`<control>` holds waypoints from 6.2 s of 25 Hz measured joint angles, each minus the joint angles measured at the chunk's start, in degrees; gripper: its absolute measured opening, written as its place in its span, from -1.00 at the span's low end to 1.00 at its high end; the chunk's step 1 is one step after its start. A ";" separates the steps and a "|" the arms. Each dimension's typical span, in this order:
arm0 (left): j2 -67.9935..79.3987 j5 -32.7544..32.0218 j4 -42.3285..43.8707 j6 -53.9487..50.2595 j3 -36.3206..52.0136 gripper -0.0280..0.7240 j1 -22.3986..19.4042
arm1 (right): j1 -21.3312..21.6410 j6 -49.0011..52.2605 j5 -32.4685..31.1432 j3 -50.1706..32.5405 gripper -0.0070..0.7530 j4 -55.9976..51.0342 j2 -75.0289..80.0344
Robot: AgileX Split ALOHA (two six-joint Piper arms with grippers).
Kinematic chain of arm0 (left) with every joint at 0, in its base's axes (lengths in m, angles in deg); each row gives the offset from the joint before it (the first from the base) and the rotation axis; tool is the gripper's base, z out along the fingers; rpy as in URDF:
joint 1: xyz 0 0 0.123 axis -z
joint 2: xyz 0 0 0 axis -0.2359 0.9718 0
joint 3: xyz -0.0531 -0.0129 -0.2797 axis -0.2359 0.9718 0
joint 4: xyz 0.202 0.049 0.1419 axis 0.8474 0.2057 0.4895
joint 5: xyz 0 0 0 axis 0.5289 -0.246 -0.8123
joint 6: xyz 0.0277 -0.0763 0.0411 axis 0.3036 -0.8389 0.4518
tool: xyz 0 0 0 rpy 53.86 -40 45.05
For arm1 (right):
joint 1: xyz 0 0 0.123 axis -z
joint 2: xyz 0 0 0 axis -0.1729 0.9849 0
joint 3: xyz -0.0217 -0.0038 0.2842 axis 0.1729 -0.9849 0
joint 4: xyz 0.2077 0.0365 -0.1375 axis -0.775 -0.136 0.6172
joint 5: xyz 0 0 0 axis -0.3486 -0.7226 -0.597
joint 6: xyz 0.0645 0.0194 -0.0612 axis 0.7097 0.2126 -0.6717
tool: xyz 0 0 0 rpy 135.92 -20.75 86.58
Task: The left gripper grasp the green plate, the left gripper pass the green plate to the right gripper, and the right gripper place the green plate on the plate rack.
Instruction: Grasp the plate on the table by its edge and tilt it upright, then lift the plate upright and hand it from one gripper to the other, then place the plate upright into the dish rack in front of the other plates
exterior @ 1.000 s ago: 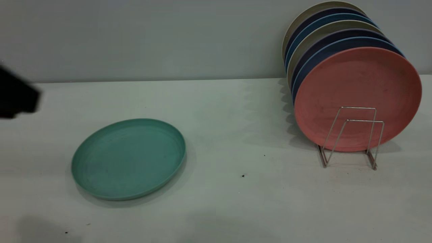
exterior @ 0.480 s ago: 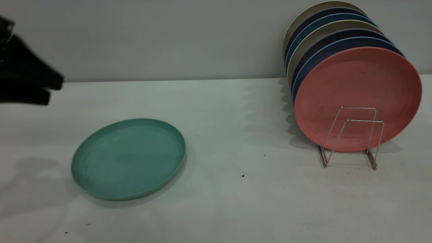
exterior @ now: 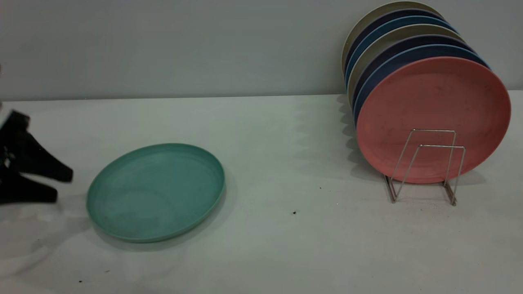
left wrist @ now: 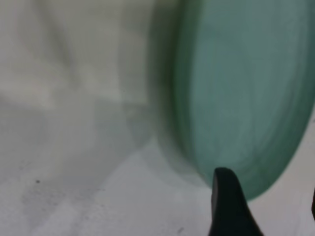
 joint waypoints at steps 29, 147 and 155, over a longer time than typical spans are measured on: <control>7.31 9.80 -15.28 12.73 -0.17 -0.88 6.62 | 0.00 -4.87 0.33 0.00 0.10 -12.91 5.11; -10.91 -3.90 20.23 -10.70 -7.53 0.57 9.13 | -5.95 -62.88 10.48 38.96 -0.82 6.46 57.62; -10.91 -4.14 20.23 -11.00 -7.53 0.57 9.13 | -5.95 -63.06 9.33 38.96 -0.64 5.91 61.27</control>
